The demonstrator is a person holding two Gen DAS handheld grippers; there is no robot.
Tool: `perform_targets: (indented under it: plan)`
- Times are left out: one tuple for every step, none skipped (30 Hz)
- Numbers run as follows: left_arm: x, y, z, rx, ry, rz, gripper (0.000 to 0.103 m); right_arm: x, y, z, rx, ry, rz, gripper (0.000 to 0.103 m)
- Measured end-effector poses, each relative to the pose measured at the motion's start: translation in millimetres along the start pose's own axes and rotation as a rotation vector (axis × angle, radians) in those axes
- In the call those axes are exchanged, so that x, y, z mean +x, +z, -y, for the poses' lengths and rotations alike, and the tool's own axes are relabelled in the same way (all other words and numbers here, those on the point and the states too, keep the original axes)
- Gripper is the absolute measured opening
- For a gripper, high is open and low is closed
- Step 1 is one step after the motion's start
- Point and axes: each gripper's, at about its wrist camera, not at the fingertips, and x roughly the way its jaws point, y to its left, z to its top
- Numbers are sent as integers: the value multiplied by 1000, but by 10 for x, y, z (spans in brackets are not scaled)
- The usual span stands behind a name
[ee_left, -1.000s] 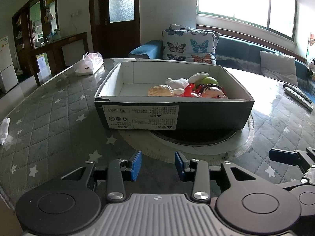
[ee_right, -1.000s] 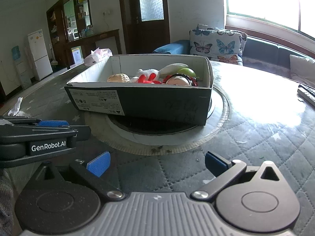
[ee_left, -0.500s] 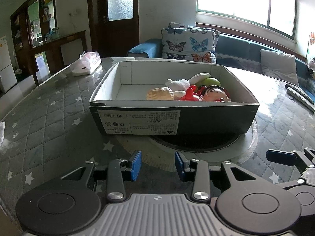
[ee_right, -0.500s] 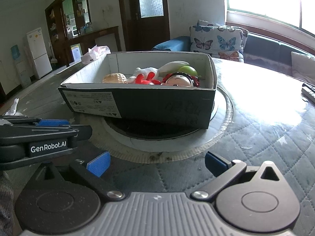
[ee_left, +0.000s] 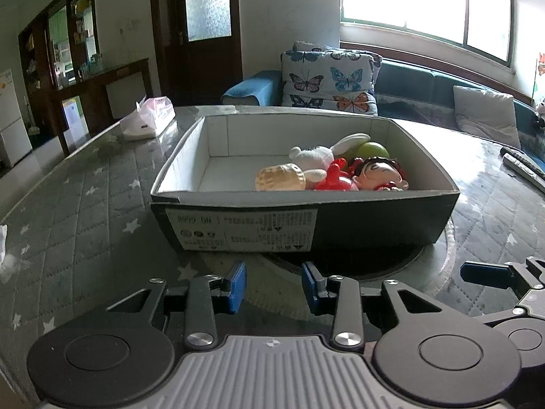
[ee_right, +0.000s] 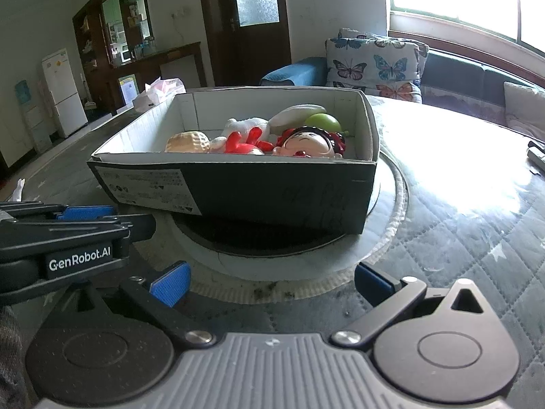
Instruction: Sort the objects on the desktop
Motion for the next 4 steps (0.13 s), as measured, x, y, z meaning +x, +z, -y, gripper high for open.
perform_targets:
  plan:
    - [9,9,1,1,2,2,38,12,9,3,2,2,-1,103]
    - [17,14,2,3,5,5,38,24,18,6,4,3,-1,103]
    - [24,19,3,5,6,6,38,35,24,7,3,4,-3,103]
    - [34,25,0,5,-2,3,38,44,28,7,2,4,-4,103]
